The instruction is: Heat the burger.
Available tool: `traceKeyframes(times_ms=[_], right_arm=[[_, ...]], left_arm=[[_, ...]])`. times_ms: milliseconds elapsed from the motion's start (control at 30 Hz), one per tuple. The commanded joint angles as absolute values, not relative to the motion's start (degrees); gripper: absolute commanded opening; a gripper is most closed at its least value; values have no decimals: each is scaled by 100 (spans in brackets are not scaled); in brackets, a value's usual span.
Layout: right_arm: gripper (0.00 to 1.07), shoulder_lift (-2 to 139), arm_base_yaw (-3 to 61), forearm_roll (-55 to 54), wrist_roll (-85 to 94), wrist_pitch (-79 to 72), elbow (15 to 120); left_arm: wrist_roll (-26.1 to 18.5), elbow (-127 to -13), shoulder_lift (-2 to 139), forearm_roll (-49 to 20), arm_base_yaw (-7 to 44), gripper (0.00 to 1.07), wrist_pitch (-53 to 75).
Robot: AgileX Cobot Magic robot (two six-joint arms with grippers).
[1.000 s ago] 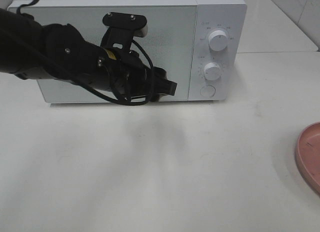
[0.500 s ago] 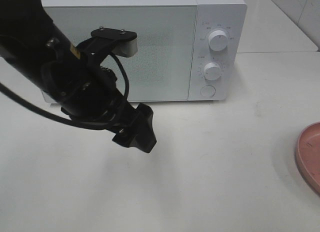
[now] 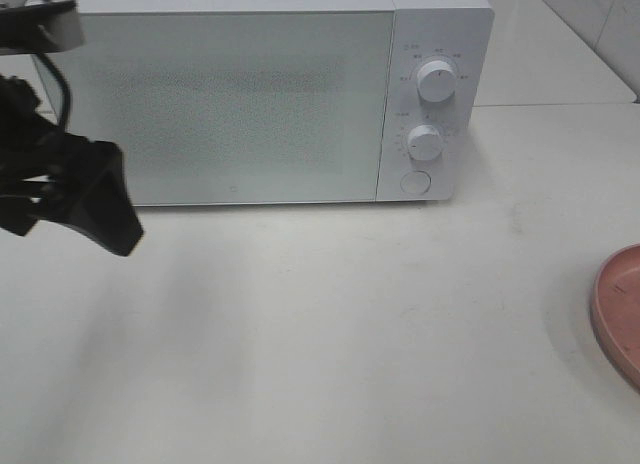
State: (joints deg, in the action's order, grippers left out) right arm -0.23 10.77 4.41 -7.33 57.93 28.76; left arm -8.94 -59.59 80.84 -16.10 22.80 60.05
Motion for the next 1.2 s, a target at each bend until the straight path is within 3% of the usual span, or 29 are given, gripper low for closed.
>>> traceKeyframes(times_ms=[33, 233, 500, 933, 1200], right_arm=[[74, -195, 1037, 447, -751, 5718, 2859], [74, -195, 1037, 447, -751, 5718, 2859], [74, -195, 1037, 447, -751, 5718, 2859], [74, -195, 1037, 447, -751, 5718, 2859], [74, -195, 1037, 447, -751, 5718, 2859]], left_arm=[[-825, -5615, 7592, -1553, 1576, 98, 6222], [-825, -5013, 6795, -1507, 676, 98, 6354], [-825, -4171, 5546, -1180, -57, 98, 6515], [-837, -2974, 2951, -968, -120, 98, 6148], [-837, -2956, 1438, -825, -120, 98, 6131]])
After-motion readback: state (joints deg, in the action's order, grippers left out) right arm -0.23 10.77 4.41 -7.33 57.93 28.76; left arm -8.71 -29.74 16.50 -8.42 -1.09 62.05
